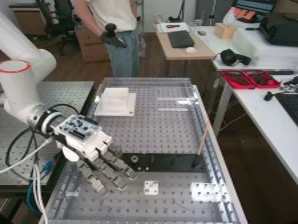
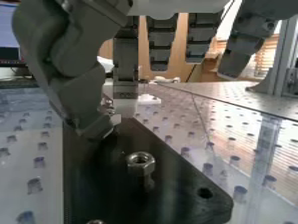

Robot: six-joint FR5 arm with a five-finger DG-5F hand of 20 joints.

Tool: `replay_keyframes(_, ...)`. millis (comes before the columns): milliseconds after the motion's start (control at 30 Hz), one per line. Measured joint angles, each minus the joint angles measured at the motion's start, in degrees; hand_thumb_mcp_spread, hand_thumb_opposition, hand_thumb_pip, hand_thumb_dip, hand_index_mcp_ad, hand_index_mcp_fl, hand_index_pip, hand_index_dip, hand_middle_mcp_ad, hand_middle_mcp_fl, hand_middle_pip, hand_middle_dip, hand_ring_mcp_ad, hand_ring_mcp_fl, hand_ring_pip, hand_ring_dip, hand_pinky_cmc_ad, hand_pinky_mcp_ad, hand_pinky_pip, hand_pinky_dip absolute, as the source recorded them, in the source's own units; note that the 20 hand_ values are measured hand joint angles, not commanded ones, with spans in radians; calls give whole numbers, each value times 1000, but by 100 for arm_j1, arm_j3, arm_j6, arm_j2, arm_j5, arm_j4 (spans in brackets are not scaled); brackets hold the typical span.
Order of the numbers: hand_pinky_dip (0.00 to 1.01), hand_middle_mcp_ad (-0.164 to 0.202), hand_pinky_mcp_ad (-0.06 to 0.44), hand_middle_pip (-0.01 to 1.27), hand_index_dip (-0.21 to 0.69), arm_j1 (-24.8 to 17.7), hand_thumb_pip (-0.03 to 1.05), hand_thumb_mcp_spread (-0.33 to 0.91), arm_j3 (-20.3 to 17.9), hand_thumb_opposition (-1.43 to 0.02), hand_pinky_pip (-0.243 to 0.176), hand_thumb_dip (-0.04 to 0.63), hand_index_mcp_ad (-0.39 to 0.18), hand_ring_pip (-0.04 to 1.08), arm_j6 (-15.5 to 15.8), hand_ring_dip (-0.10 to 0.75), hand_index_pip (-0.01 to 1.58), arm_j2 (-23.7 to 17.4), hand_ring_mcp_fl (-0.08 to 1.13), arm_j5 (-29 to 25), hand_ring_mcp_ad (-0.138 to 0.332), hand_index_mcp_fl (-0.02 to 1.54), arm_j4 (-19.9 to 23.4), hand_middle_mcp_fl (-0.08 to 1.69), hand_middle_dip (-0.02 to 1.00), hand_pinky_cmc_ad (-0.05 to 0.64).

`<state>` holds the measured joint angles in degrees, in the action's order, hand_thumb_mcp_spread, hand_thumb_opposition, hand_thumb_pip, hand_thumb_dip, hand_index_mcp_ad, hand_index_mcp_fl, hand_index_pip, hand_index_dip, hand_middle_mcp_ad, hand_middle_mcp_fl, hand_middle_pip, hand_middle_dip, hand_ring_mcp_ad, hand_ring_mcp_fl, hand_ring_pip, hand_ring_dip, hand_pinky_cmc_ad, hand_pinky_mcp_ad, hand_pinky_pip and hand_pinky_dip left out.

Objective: Grab the larger nut and place it in the white container

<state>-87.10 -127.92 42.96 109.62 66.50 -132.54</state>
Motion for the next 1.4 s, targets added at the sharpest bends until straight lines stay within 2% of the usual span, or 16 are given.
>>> replay_keyframes(167, 412, 49, 278, 141, 223, -19, 724, 372, -34, -852, -89, 257, -80, 98, -2, 77, 1557, -10, 0, -22, 145, 28, 71, 56, 197, 344)
replay_keyframes(300, 412, 49, 278, 141, 204, -31, 724, 372, -64, -852, -89, 257, -84, 98, 21, 77, 1555, -11, 0, -32, 145, 105, 180, 59, 197, 344)
replay_keyframes(400, 414, 49, 278, 141, 202, -31, 724, 372, -72, -852, -89, 257, -70, 96, 22, 77, 1557, -11, 0, -38, 145, 133, 204, 138, 197, 344)
replay_keyframes(600, 415, 47, 278, 141, 171, -32, 724, 368, -69, -852, -82, 257, -65, 98, 18, 77, 1543, -10, -2, -47, 141, 178, 216, 138, 197, 347)
replay_keyframes(767, 417, 42, 279, 141, 166, -35, 724, 368, -43, -845, -75, 257, -38, 101, 0, 77, 1545, 5, 0, -47, 129, 195, 175, 138, 197, 349)
replay_keyframes(1133, 405, 45, 279, 138, 166, -60, 724, 374, -39, -852, -75, 255, -37, 101, 18, 77, 1545, 36, 0, -71, 129, 197, 230, 138, 197, 351)
replay_keyframes(1233, 405, 45, 279, 138, 157, -74, 696, 394, -45, -860, -75, 264, -35, 101, 38, 77, 1545, 38, 0, -84, 129, 211, 283, 140, 197, 347)
replay_keyframes(1300, 403, 47, 278, 138, 138, -80, 696, 394, -43, -860, -75, 255, -19, 98, 43, 77, 1545, 39, 14, -93, 127, 229, 285, 138, 197, 347)
replay_keyframes(1333, 407, 42, 279, 138, 133, -82, 696, 394, -39, -860, -59, 255, -19, 101, 45, 77, 1541, 39, 17, -98, 131, 243, 282, 150, 197, 347)
replay_keyframes(1400, 407, 45, 278, 138, 133, -82, 688, 394, -33, -860, -58, 255, -19, 101, 50, 77, 1541, 39, 14, -107, 127, 243, 263, 202, 197, 339)
